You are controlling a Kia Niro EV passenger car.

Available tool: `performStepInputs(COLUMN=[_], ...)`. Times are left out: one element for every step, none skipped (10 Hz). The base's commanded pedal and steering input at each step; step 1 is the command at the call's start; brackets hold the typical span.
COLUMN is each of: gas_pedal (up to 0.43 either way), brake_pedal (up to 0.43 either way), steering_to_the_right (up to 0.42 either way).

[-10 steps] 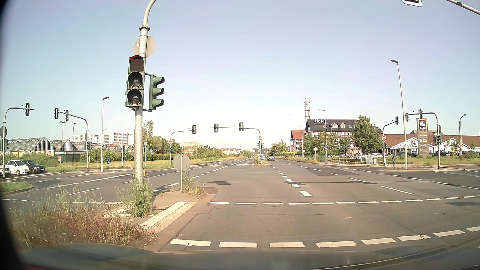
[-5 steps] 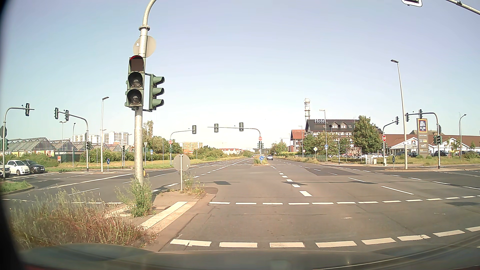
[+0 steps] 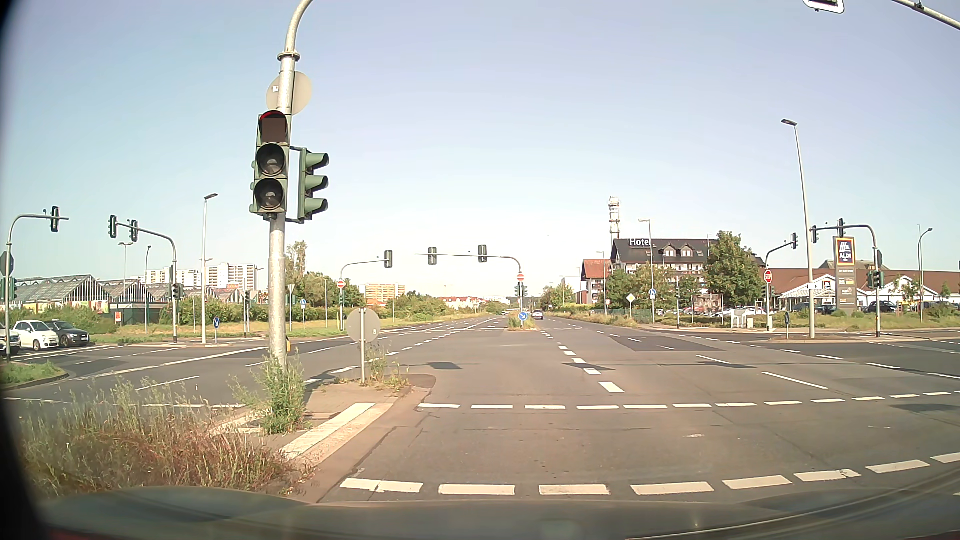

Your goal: Follow the waypoints while adhering to traffic rules and regulations

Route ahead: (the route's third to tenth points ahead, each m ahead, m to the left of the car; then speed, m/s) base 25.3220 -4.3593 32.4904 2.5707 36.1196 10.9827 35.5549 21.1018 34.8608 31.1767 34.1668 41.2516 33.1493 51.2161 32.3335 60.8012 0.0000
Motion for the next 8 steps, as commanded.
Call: performStepInputs(gas_pedal=[0.0, 0.0, 0.0, 0.0, 0.0, 0.0, 0.0, 0.0], brake_pedal=[0.293, 0.293, 0.299, 0.299, 0.299, 0.299, 0.293, 0.299], steering_to_the_right=[-0.002, -0.002, -0.002, -0.002, -0.002, -0.001, -0.001, -0.002])
